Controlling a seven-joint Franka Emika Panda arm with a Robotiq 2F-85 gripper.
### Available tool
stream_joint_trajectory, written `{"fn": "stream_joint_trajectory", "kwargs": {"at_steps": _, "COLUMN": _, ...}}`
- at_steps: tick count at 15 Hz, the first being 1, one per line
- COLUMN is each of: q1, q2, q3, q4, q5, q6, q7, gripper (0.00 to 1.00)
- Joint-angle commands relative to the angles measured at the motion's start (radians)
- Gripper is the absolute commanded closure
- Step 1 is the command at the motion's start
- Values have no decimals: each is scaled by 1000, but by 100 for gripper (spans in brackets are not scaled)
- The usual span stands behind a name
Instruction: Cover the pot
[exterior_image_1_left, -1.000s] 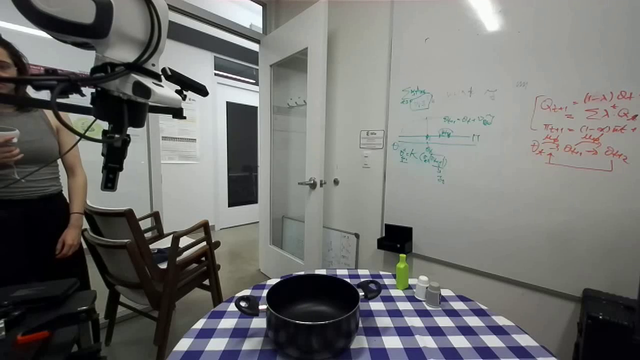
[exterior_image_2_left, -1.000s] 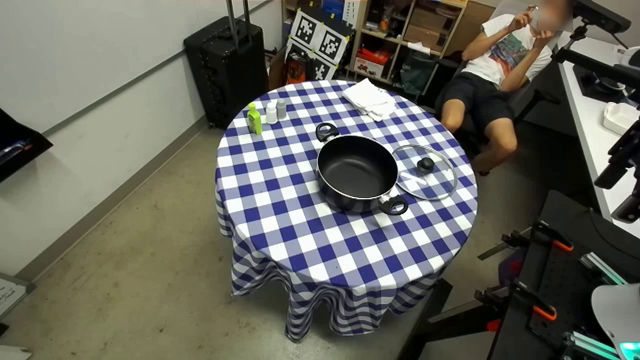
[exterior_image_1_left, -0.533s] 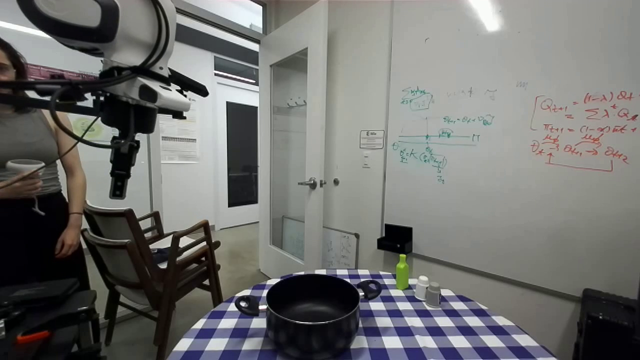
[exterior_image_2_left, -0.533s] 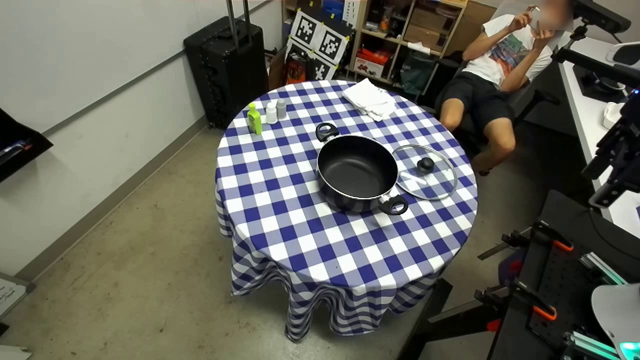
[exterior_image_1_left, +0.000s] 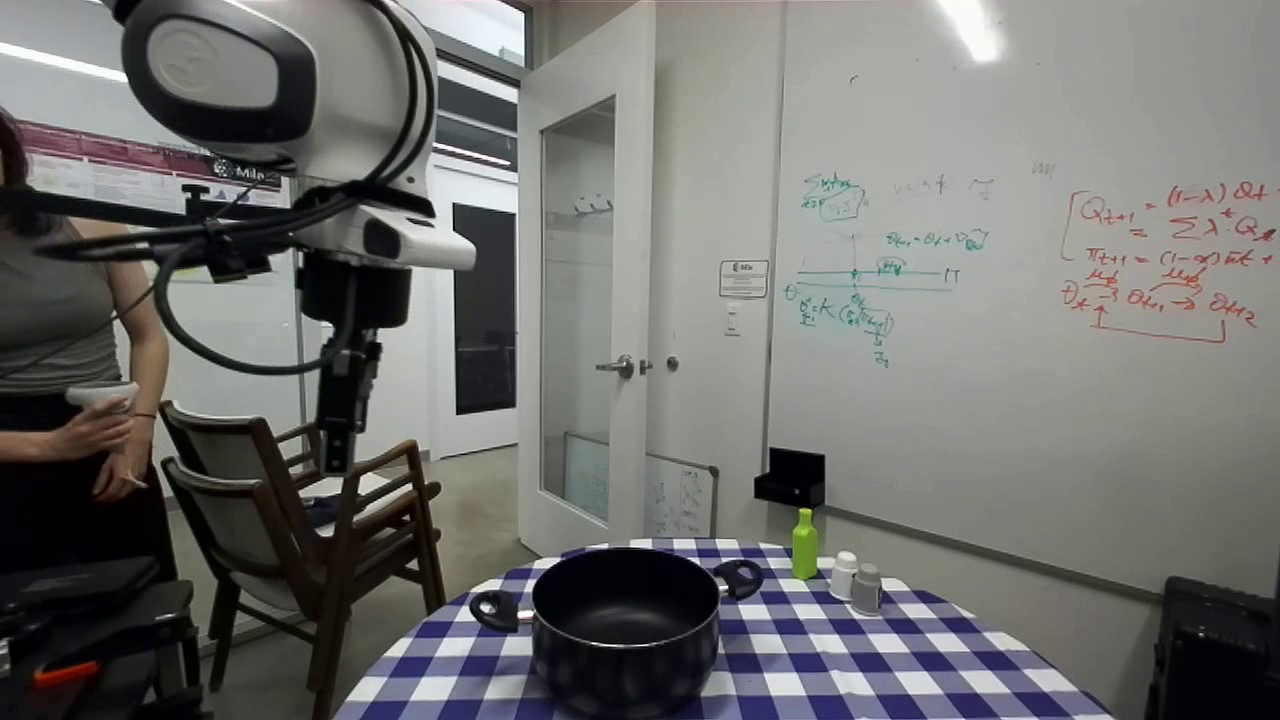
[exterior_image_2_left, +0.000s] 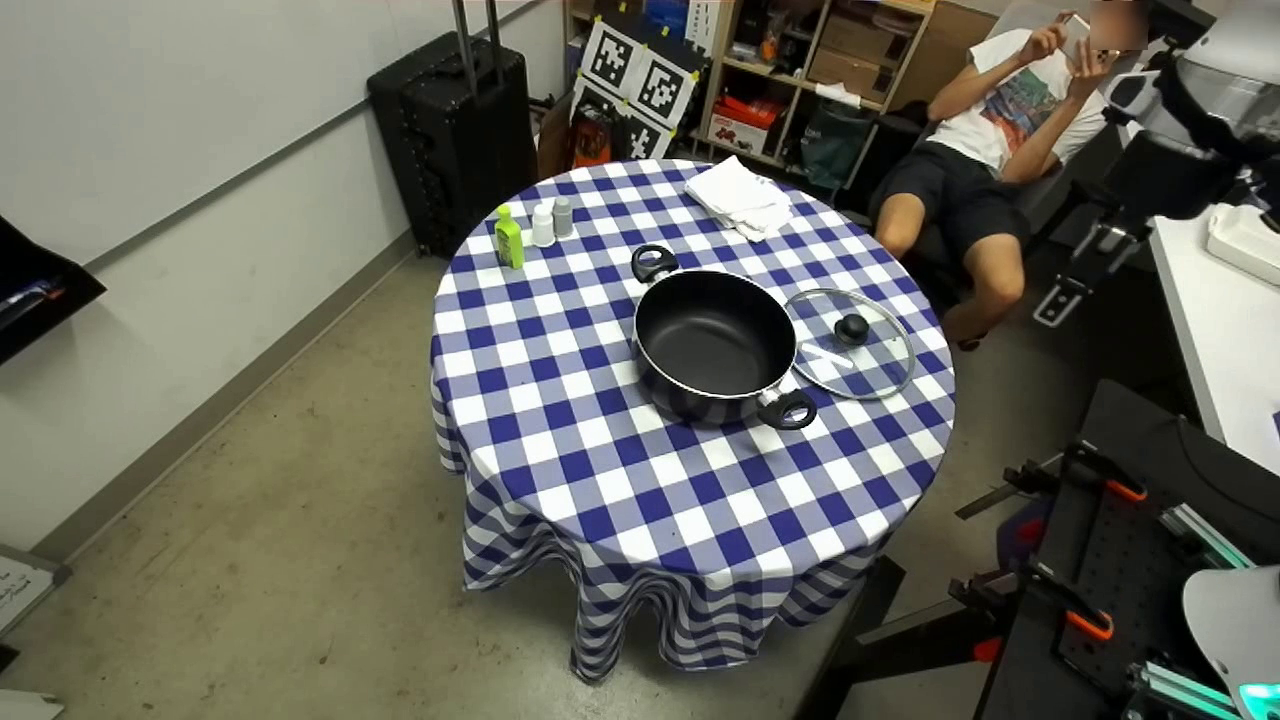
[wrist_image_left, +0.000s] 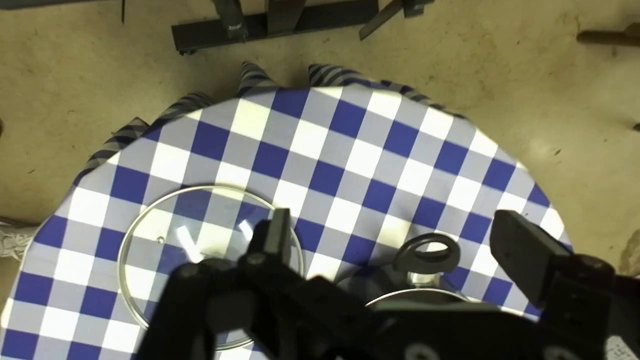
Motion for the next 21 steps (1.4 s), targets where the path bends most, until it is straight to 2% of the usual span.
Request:
{"fn": "stream_joint_trajectory", "kwargs": {"at_steps": 1, "q1": -12, "q2": 207, "q3": -31, "q4": 142, "q5": 19, "q6": 73, "q7": 0, "gripper": 0}}
{"fn": "stream_joint_trajectory", "kwargs": {"at_steps": 5, "q1": -24, "q2": 407, "q3": -51, "q4": 292, "q5": 78, "q6": 102, "q7": -28, "gripper": 0}}
{"fn": "stream_joint_trajectory", "kwargs": {"at_steps": 13, "q1": -62, "q2": 722, "q3": -49, "q4": 488, "q5": 47, "q6": 284, "q7": 187, "gripper": 0}}
{"fn": "stream_joint_trajectory", "kwargs": {"at_steps": 21, "q1": -120, "q2": 944, "q3": -27, "q4": 638, "q5": 87, "q6": 297, "q7": 213, "gripper": 0}}
